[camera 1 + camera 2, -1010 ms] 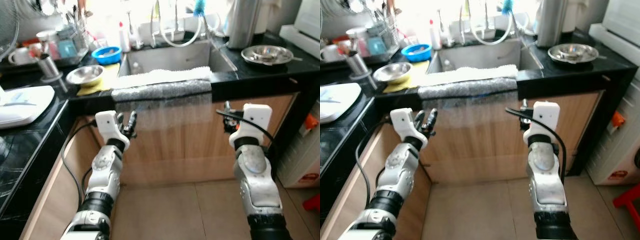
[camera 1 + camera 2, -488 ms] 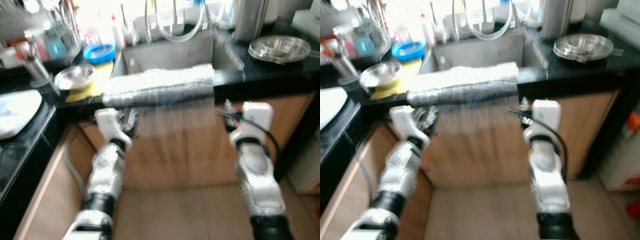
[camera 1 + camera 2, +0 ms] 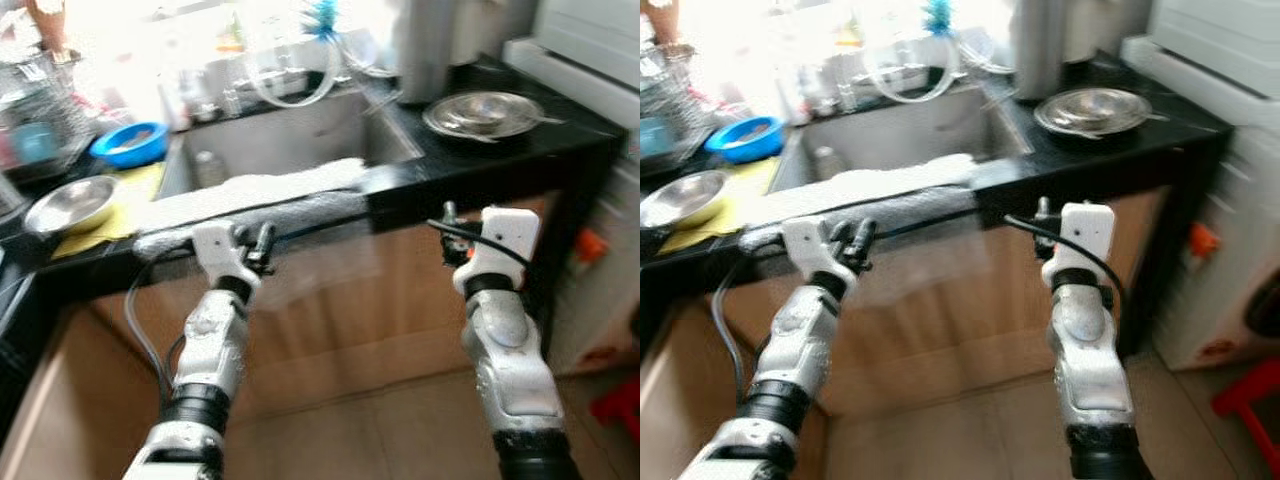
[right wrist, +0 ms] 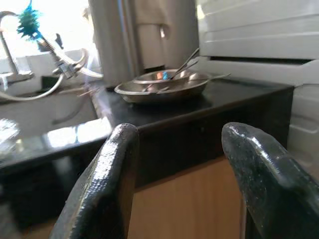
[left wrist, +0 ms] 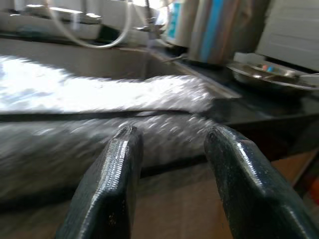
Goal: Kitchen organization
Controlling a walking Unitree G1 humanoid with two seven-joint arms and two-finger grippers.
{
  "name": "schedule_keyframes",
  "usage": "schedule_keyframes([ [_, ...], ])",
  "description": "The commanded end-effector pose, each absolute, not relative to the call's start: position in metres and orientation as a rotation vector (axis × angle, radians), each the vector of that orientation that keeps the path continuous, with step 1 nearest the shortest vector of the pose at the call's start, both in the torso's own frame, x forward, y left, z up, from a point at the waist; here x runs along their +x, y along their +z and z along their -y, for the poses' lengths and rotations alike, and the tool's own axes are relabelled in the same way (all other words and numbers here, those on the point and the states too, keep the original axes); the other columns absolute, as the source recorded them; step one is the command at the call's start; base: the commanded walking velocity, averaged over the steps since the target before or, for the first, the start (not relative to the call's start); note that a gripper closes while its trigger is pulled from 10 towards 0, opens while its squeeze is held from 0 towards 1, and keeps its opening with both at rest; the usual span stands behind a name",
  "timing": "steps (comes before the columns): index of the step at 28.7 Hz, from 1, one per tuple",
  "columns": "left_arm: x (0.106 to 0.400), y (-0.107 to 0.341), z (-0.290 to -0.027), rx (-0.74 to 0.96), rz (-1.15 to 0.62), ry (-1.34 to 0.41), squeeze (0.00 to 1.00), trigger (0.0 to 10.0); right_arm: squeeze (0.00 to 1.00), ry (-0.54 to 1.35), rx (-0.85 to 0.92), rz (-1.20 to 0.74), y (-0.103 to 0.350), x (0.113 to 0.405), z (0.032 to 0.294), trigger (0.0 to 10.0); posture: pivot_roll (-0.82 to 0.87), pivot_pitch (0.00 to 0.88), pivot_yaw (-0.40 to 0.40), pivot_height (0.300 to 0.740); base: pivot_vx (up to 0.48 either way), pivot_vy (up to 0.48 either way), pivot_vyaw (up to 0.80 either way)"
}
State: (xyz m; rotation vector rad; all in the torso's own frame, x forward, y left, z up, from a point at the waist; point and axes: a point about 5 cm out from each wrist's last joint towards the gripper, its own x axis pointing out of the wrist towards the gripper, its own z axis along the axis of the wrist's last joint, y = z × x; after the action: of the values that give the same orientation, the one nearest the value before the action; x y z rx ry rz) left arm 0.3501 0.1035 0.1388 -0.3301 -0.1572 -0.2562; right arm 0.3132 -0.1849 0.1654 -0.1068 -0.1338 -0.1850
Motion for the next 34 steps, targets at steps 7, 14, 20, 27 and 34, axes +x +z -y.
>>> schedule_keyframes([
  [7, 0.352, 0.143, -0.130, -0.314, 0.189, -0.166, 0.00, 10.0, 0.00, -0.133, -0.093, 0.180, 0.174, 0.314, 0.169, 10.0, -0.14, 0.000, 0.132, 0.740, 0.321, 0.000, 0.00],
  [14, 0.352, 0.143, -0.132, -0.314, 0.194, -0.156, 0.00, 10.0, 0.00, -0.129, -0.093, 0.186, 0.175, 0.315, 0.170, 10.0, -0.14, 0.000, 0.131, 0.740, 0.319, 0.000, 0.00],
  [20, 0.354, 0.146, -0.136, -0.320, 0.207, -0.132, 0.00, 10.0, 0.00, -0.088, -0.160, 0.219, 0.180, 0.315, 0.165, 10.0, -0.14, 0.000, 0.132, 0.740, 0.317, 0.000, 0.11],
  [27, 0.354, 0.147, -0.136, -0.320, 0.207, -0.132, 0.00, 10.0, 0.00, -0.085, -0.128, 0.217, 0.179, 0.314, 0.163, 10.0, -0.14, 0.000, 0.133, 0.740, 0.313, 0.000, 0.33],
  [34, 0.354, 0.147, -0.136, -0.318, 0.207, -0.133, 0.00, 10.0, 0.00, -0.080, -0.138, 0.225, 0.180, 0.314, 0.163, 10.0, -0.14, 0.000, 0.134, 0.740, 0.313, 0.000, 0.00],
])
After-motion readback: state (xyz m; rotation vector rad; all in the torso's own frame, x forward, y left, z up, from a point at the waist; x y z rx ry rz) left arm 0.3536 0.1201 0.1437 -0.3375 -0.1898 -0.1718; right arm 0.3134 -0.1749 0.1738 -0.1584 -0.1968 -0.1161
